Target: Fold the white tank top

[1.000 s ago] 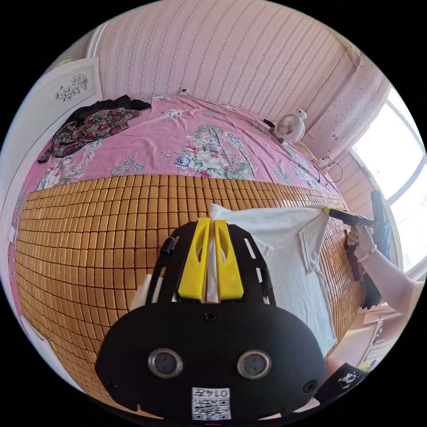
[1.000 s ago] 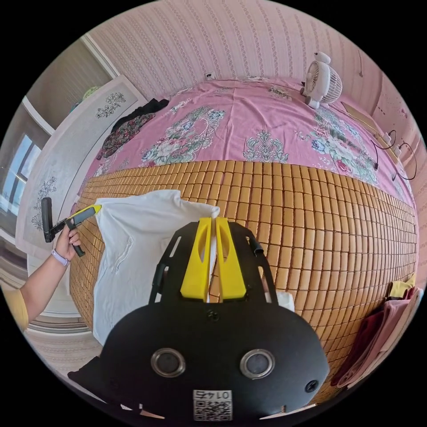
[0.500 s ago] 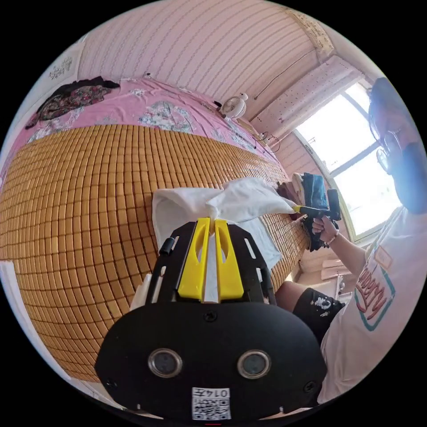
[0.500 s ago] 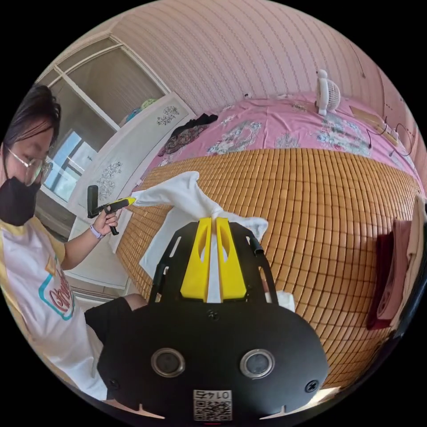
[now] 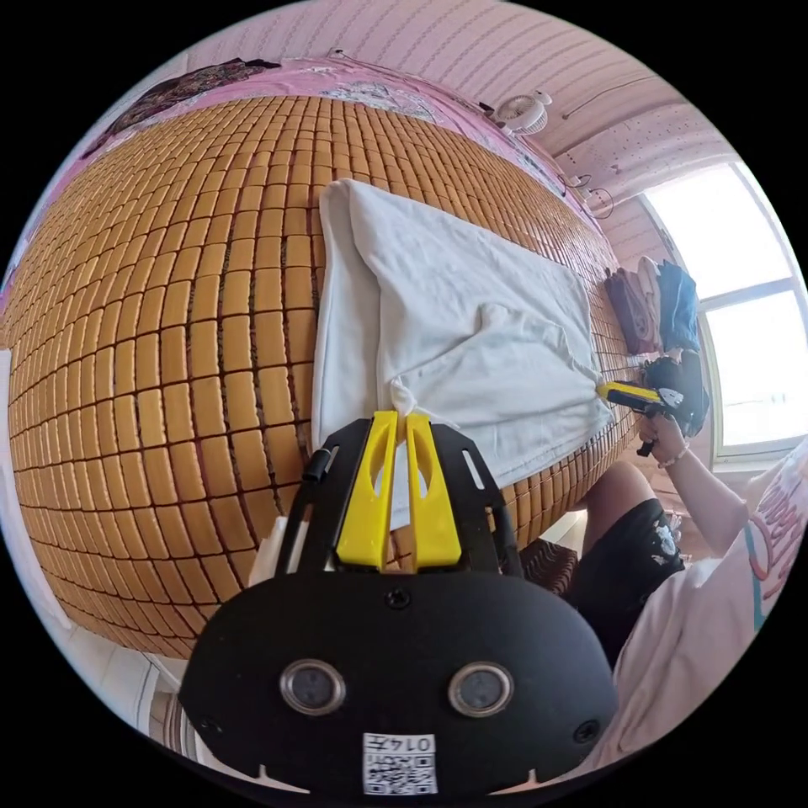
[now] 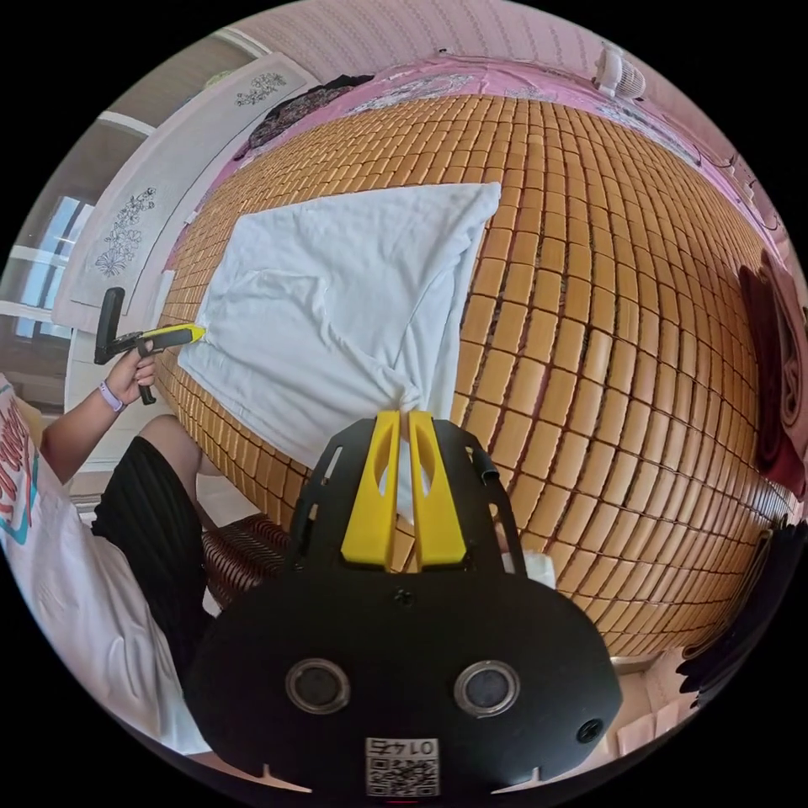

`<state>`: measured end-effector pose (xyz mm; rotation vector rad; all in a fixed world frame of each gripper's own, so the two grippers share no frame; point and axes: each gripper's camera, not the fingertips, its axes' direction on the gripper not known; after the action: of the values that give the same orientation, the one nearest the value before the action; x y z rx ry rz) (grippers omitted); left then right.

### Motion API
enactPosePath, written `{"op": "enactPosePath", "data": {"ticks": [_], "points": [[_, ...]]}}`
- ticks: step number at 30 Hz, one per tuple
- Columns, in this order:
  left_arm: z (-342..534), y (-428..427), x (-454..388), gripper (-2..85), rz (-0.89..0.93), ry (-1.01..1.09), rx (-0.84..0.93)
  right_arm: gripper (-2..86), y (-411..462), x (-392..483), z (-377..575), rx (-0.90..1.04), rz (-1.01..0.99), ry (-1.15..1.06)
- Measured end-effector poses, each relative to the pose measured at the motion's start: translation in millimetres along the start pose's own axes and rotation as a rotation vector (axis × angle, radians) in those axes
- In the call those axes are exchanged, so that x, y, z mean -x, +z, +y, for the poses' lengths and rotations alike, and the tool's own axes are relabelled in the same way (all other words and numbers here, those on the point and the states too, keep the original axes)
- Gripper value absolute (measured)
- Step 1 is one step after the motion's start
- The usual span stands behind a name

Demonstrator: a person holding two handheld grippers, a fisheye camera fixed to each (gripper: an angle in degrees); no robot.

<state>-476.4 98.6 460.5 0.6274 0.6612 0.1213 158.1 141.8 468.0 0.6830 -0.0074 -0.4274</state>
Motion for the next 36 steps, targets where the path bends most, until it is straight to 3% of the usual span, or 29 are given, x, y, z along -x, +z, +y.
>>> {"op": "enactPosePath", "data": {"ticks": [5,10,13,18,24,31,36], "points": [[15,-16,-25,-0.1,-0.092,0.070,-0.111,0.1,-1,6,5,-0.032,0.006,-0.022],[19,-37,-14,3.5,0.019,-0.029,-0.137,2.4,-6,7,26,-0.152,-0.044,0.010],[34,-73,-19,5.2,0.036,-0.049,-0.155,9.4,-15,12,33,-0.134,-0.105,0.024],[55,-137,-52,4.9,0.044,0.069,-0.196,10.1,-48,42,57,-0.237,-0.013,0.018],[-5,-141,-116,5.6,0.072,0.177,-0.262,10.1,-41,102,7,-0.257,-0.009,-0.108],[-100,-54,-184,7.3,-0.099,0.222,-0.074,7.7,17,134,-76,-0.157,-0.010,-0.028],[-102,-37,-188,1.6,-0.111,0.225,0.016,2.3,31,145,-81,-0.115,-0.024,-0.059]]}}
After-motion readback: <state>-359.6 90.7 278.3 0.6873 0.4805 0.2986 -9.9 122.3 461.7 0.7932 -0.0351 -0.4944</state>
